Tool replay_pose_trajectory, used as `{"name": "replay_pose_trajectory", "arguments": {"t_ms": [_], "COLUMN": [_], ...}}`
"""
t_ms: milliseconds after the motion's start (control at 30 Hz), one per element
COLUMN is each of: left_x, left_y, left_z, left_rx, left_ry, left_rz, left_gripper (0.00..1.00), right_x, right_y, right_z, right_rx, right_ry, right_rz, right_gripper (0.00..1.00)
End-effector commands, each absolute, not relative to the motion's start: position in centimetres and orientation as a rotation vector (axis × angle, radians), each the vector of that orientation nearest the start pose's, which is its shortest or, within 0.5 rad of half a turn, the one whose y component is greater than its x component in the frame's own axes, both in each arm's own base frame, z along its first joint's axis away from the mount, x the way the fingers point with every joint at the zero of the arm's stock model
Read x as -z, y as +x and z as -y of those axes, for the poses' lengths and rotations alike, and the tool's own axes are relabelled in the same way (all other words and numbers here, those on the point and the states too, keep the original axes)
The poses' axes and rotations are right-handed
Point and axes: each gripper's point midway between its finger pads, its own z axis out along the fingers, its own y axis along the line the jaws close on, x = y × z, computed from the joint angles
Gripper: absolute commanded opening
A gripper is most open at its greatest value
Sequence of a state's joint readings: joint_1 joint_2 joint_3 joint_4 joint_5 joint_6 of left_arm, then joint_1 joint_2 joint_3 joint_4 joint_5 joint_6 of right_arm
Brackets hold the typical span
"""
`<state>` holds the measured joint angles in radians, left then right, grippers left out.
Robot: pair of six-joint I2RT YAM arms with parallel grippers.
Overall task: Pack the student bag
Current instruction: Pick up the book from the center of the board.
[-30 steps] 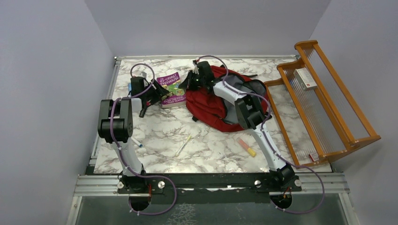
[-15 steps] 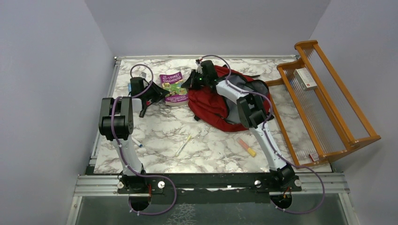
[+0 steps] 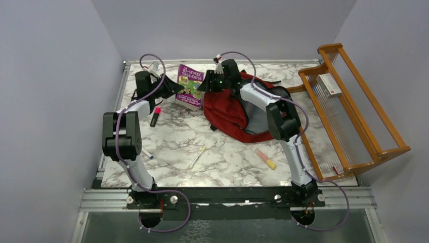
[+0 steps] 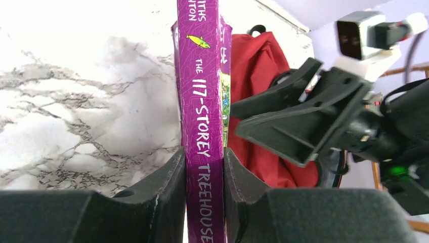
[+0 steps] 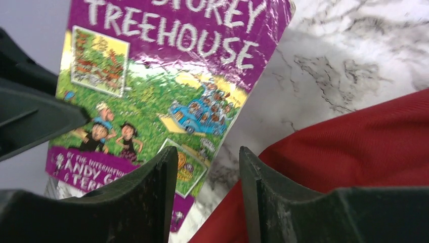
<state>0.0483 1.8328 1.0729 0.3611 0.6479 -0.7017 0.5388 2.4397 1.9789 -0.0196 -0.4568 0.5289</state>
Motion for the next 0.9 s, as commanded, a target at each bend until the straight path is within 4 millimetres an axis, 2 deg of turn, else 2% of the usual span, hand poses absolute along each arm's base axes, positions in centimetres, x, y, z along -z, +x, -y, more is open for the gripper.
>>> {"name": "replay_pose_trajectory", "arguments": {"t_ms": [0, 100, 200, 300, 333, 400, 500, 667, 767, 800, 867], "left_x": [-21.0, -22.8, -24.3, -25.1, -25.3, -25.8, -26.7, -29.2, -31.0, -31.6, -32.1], "left_y": [47.4, 46.1, 44.3, 41.8, 40.7, 38.4, 34.4, 29.0, 26.8, 26.4, 25.9], "left_z": [10.9, 10.8, 11.0, 12.1, 13.1, 14.7, 16.8, 18.2, 18.5, 18.4, 18.4], "left_rx": [1.018, 0.945, 0.876, 0.809, 0.796, 0.771, 0.791, 0.849, 0.813, 0.796, 0.792], "left_ry": [-0.066, 0.02, 0.112, 0.214, 0.267, 0.381, 0.542, 0.705, 0.771, 0.768, 0.75], "left_rz": [-1.9, -1.913, -1.914, -1.926, -1.93, -1.925, -1.876, -1.72, -1.61, -1.586, -1.583], "left_gripper": [0.0, 0.0, 0.0, 0.0, 0.0, 0.0, 0.0, 0.0, 0.0, 0.0, 0.0], "right_x": [-19.6, -22.1, -24.5, -26.1, -26.4, -26.9, -29.2, -33.1, -34.4, -35.5, -36.3], "right_y": [51.4, 49.9, 47.5, 44.5, 43.7, 41.4, 37.5, 31.3, 27.5, 26.0, 23.7], "right_z": [-39.1, -37.0, -34.7, -32.4, -31.6, -30.1, -28.7, -26.8, -25.7, -25.1, -24.7], "right_rx": [-0.974, -0.894, -0.837, -0.764, -0.735, -0.695, -0.681, -0.698, -0.715, -0.716, -0.745], "right_ry": [-0.392, -0.439, -0.519, -0.606, -0.629, -0.69, -0.802, -0.936, -1.005, -1.021, -1.061], "right_rz": [-1.922, -1.855, -1.79, -1.748, -1.737, -1.714, -1.597, -1.437, -1.377, -1.333, -1.275], "right_gripper": [0.53, 0.56, 0.6, 0.65, 0.67, 0.72, 0.77, 0.82, 0.83, 0.84, 0.84]}}
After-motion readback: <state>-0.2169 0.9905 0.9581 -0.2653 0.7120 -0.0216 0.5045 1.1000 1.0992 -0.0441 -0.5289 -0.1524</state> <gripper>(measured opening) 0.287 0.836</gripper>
